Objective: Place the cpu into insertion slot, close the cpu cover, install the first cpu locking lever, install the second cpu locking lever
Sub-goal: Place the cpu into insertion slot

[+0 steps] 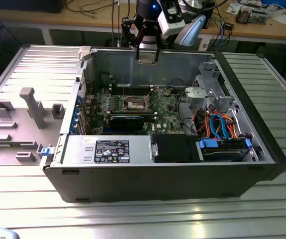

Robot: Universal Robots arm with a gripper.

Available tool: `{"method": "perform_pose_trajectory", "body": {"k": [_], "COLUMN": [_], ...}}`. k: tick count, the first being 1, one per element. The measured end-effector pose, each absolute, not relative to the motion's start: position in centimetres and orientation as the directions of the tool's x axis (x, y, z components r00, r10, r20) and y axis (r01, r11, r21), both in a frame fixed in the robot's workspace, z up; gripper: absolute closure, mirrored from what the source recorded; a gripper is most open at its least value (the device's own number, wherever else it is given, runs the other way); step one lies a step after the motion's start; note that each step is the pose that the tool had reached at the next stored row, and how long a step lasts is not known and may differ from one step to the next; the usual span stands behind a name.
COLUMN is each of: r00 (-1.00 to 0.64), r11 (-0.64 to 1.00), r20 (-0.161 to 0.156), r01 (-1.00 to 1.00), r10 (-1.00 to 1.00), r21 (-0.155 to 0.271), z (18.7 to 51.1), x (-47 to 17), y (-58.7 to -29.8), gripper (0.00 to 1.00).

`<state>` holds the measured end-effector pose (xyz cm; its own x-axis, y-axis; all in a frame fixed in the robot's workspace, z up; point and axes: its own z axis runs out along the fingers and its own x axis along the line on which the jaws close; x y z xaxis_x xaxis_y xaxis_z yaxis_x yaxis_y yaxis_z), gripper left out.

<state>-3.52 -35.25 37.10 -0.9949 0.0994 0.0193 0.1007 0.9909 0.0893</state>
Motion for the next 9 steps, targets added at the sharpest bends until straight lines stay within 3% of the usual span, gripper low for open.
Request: {"method": "perform_pose_trajectory", "body": {"k": [9], "r00": [-0.993], "r11": [0.989], "r20": [0.019], "r01": [0.12], "r10": [0.119], "r21": [0.089], "z": [37.1], "x": [-3.52], "y": [-35.25], "gripper": [0.46]}}
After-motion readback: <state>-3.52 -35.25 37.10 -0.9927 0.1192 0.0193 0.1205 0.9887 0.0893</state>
